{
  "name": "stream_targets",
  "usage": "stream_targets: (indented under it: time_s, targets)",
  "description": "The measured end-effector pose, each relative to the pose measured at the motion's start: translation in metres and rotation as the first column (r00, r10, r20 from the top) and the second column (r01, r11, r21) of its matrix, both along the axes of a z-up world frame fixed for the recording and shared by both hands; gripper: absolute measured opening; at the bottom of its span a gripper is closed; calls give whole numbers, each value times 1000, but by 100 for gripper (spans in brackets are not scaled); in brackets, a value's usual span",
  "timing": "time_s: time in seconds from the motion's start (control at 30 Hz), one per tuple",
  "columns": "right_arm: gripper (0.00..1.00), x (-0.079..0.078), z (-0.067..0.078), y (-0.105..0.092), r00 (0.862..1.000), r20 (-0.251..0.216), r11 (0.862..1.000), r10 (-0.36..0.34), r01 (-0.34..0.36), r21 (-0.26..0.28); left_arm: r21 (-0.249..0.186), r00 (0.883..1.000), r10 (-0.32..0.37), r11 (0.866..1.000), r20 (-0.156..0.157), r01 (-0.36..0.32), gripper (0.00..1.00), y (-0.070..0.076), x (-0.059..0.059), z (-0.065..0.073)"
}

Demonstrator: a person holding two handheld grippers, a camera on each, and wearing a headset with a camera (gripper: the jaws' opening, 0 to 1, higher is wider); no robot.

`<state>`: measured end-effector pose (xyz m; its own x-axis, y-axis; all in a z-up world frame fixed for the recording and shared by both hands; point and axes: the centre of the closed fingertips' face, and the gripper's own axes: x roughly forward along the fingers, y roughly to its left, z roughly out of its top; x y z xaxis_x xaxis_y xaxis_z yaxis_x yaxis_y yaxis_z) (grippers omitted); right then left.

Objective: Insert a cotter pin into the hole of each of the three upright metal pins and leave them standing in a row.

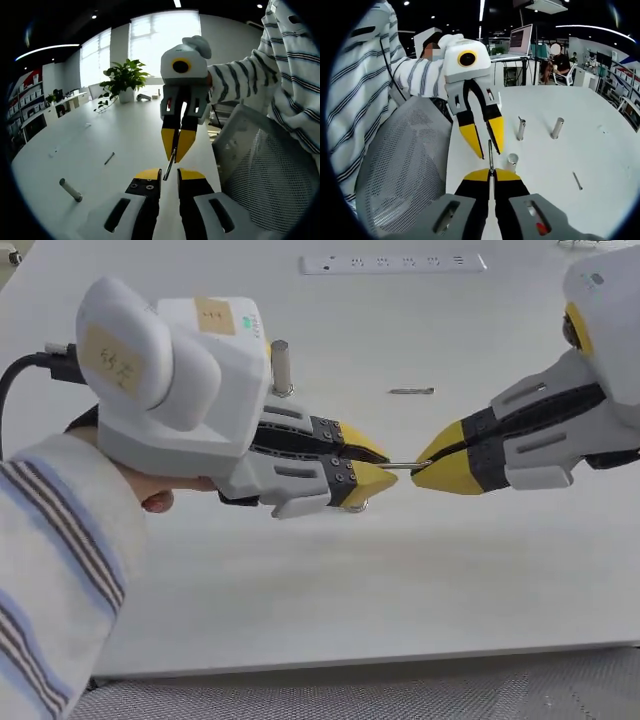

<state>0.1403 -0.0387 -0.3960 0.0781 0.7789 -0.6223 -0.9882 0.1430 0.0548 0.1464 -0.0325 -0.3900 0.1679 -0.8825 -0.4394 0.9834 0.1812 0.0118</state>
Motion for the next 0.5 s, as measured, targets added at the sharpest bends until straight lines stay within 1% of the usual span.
stream_targets:
  time_s: [0.07, 0.1, 0.17, 0.23, 0.27, 0.3, 0.33, 0.37, 0.43, 0.5]
  targets:
    - [0, 5, -1, -2, 1000, 6, 1000, -14, 14, 1, 15, 1000, 15, 1000, 6, -15, 22, 2, 4, -3]
    - [0, 7, -2, -3, 1000, 14, 1000, -21, 21, -4, 27, 1000, 26, 999, 2, -26, 25, 3, 6, -6]
    - [0, 11, -4, -5, 999, 23, 999, -29, 29, -12, 37, 999, 35, 999, 1, -35, 26, 5, 9, -9]
    - [0, 14, -6, -7, 999, 31, 999, -39, 39, -22, 54, 998, 60, 997, 11, -60, 26, 7, 15, -12]
    - [0, 17, -8, -9, 998, 38, 998, -43, 44, -33, 82, 993, 107, 990, 56, -111, 27, 12, 27, -15]
    - [0, 19, -10, -10, 998, 42, 998, -48, 50, -40, 86, 988, 127, 987, 88, -135, 29, 13, 33, -15]
    - [0, 20, -13, -12, 997, 48, 997, -53, 55, -53, 101, 990, 116, 987, 82, -124, 30, 13, 33, -18]
    - [0, 21, -15, -13, 997, 53, 997, -52, 55, -60, 106, 990, 114, 987, 78, -122, 30, 14, 34, -20]
    - [0, 23, -19, -15, 997, 56, 996, -57, 60, -68, 119, 991, 105, 986, 78, -114, 29, 14, 35, -25]
    - [0, 26, -22, -17, 996, 60, 995, -63, 67, -78, 140, 993, 90, 985, 69, -99, 29, 13, 34, -31]
